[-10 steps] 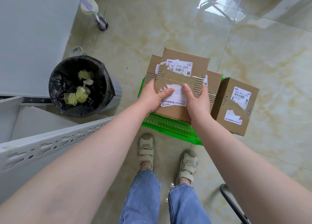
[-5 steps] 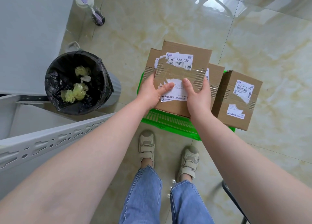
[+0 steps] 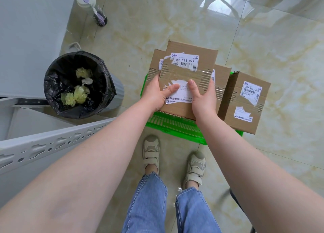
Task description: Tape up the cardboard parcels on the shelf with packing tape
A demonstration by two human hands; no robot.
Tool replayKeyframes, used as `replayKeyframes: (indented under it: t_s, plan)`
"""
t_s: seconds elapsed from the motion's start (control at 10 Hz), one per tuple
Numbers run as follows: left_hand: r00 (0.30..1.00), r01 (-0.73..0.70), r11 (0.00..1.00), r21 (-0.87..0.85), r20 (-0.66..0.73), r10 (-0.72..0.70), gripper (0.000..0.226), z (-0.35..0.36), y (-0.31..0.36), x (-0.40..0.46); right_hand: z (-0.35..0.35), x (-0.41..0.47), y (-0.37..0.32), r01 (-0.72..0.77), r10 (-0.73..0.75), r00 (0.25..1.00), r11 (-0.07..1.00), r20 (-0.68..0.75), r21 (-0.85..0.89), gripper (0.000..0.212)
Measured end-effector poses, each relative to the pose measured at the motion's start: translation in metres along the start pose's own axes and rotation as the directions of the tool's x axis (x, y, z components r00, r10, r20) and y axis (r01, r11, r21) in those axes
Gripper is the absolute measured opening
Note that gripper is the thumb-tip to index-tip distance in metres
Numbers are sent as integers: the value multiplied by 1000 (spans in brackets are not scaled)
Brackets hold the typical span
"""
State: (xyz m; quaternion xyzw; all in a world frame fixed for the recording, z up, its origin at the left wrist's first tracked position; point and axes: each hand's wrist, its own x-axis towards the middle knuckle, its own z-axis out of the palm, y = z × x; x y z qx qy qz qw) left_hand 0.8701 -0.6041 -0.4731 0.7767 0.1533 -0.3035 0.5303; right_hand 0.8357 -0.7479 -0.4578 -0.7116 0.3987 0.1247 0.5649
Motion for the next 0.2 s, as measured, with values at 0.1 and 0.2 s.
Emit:
replayKeyframes:
  t_s: [0.1,0.2]
  plan:
    - [1000,-13,998,54,-15,14,90,-1,-3,2,-1,0,1,15,-15,1000,1000,17,-13,82]
    - [997,-5,994,113,-80,14,111,-2,2,0,-3,2,3,18,-18,1000,1000,16,13,82]
